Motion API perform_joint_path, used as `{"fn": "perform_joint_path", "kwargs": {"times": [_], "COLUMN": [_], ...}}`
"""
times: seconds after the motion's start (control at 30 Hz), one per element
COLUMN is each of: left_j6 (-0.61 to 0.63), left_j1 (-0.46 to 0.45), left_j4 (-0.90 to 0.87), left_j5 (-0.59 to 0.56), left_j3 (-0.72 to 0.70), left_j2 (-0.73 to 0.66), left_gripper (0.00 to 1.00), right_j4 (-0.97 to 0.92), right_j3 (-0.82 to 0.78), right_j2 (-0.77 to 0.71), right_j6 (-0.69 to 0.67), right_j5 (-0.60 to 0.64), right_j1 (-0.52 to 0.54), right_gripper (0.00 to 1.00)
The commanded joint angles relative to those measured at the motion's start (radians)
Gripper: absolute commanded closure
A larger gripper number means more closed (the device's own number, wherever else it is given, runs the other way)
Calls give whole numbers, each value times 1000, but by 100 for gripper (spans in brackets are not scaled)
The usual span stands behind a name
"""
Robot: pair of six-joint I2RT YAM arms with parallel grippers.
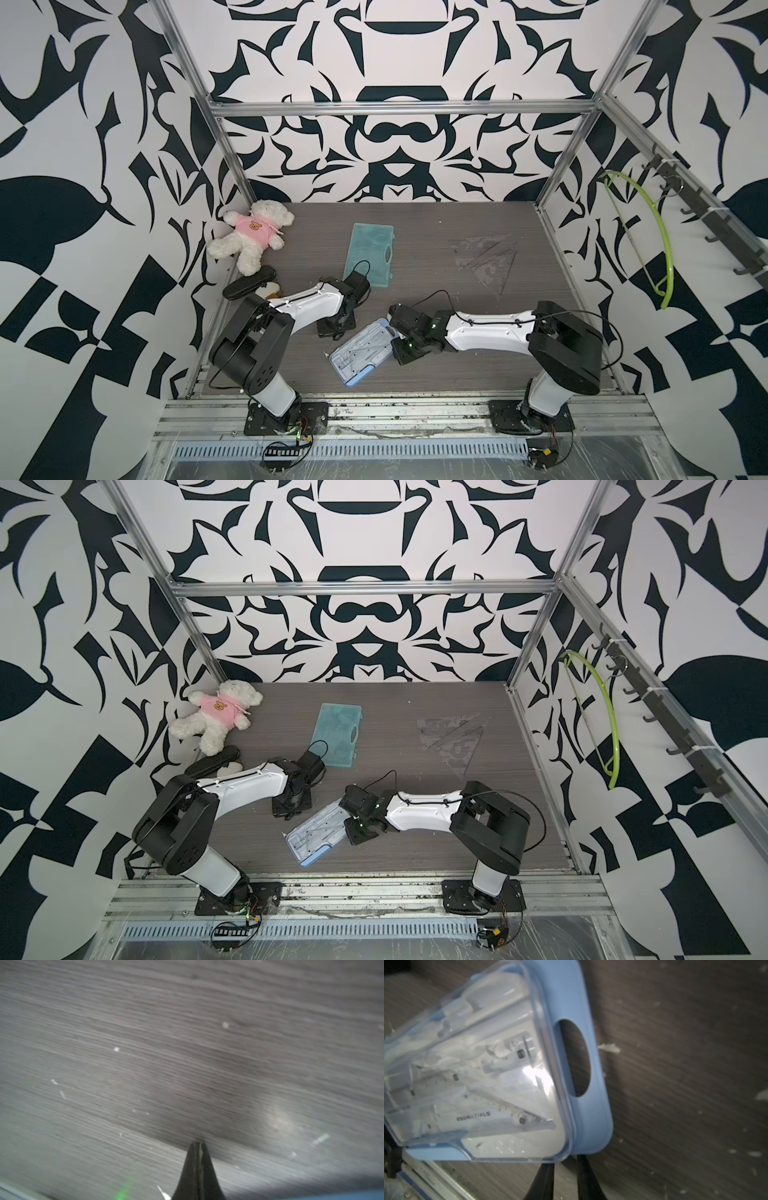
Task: Open the ruler set and take out the ruler
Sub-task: Adjust the ruler set box at the center of the board.
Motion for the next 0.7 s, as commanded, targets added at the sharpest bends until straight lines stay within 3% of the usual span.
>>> {"fn": "perform_joint_path", "kwargs": {"times": [0.0,0.27,0.67], "left_j6": [-25,-38,-6], "left_j1": [-62,-114,-125], "left_j4": [40,52,59], "left_j5": [119,140,160], "left_j3": [-33,-12,127], "left_j2": [63,88,165], "left_gripper": [95,95,95], "right_j4": [4,-1,45], "right_j3": [40,144,152], "right_j2": [35,119,138], "right_j6": [-39,-76,-72], "right_j5": [-15,-59,-127], "right_j1": [-43,-101,-231], "right_gripper": [78,78,78]}}
